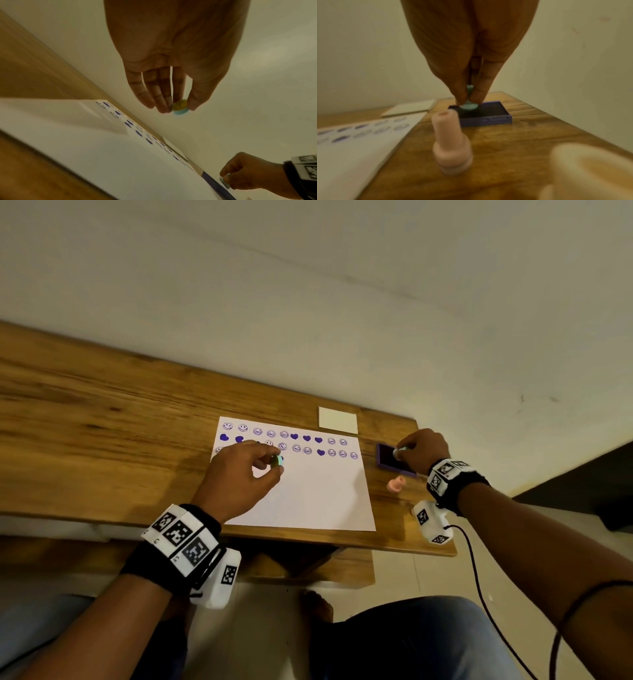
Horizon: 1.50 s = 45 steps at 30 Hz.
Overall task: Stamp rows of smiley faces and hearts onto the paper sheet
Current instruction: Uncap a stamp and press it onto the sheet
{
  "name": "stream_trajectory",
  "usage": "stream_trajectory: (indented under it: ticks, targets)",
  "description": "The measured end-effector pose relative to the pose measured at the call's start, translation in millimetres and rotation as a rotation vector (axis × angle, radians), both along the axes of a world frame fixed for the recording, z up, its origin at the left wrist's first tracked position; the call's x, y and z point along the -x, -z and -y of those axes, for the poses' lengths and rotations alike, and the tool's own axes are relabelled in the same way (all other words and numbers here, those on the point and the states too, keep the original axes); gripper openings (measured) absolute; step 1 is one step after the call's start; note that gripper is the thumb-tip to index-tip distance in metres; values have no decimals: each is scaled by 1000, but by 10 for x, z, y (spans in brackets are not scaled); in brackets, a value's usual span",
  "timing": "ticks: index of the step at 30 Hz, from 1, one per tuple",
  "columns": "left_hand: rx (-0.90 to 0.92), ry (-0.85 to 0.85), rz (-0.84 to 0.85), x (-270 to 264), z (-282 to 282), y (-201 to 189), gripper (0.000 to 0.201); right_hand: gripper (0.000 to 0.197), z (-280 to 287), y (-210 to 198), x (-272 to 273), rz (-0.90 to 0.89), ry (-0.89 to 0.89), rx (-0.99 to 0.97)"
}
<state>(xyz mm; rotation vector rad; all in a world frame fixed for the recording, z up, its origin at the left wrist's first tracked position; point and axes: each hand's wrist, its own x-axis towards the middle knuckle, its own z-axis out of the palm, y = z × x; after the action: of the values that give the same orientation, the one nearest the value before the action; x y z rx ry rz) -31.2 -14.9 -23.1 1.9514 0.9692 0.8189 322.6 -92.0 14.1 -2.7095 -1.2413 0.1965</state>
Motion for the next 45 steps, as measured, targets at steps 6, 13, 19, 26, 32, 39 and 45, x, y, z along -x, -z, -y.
stream_trajectory:
  ticks: [6, 13, 19, 26, 32, 39, 45]
  targets:
    - [-100, 109, -355, 37, -26, 114, 32, 9, 223, -377, 705, -836, 162, -794]
    - [-102, 182, -624, -30, 13, 162, 37, 17, 457, -216, 1700, -1844, 313, -991]
    - [-201, 246, -746, -112, 171, 127, 32, 35, 484, 38, 1950, -2095, 345, -1032]
    - [-265, 285, -758, -233, 375, 106, 29, 43, 528, 48, 1933, -2125, 273, -1023]
    - [-210, 238, -675, -196, 300, 73, 31, 15, 386, 24, 1672, -1414, 220, -759]
    - [-104, 72, -562, -13, -38, 31, 30, 17, -32, 207, 1414, -554, -78, -311]
    - [-76, 30, -541, 17, -75, 54, 32, 23, -258, 243, 1522, -229, -219, -81]
